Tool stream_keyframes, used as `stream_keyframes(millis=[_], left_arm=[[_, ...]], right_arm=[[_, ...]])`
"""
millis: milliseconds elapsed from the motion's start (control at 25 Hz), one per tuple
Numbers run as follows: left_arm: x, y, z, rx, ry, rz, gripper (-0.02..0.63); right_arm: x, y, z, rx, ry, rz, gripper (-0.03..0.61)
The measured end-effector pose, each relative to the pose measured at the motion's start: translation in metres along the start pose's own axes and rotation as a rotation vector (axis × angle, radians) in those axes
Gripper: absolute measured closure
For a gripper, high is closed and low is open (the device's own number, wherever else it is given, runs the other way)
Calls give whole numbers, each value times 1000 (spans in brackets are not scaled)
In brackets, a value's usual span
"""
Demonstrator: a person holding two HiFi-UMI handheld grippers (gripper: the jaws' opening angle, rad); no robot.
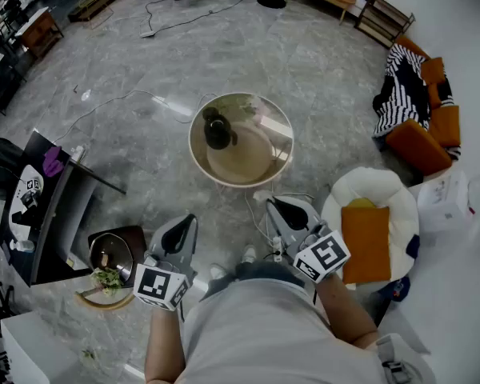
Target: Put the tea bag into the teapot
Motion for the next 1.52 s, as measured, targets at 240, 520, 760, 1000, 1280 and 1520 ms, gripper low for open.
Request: stream_keyframes(millis=[240, 520, 760, 1000, 1280, 1520], left_arm=[[-22, 4, -9, -24, 4, 1, 606], [-55, 9, -19, -27, 29, 4, 606], [-88, 6, -23, -16, 16, 17, 606], [-137, 2, 11, 6, -14, 23, 606], [-196, 9, 86, 79, -82, 38, 606], [-238, 4, 155, 69, -145, 87, 606]], right_arm=[[4, 1, -24, -16, 1, -16, 575], [12, 0, -56, -33, 27, -41, 574], [12, -6, -95, -56, -5, -24, 574], [-25, -8, -133, -54, -39, 2, 574], [-102, 1, -168, -78, -96, 38, 574], [-172, 1, -194, -99, -158, 80, 574]])
Point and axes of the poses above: the fingertips, and each gripper's own axes: x backward along the fingers, z to its left, y out of its top, the point moved 1 cm from there along x, backward along the fingers, and after that the axes turned 12 degrees about y, right-handed, at the moved point
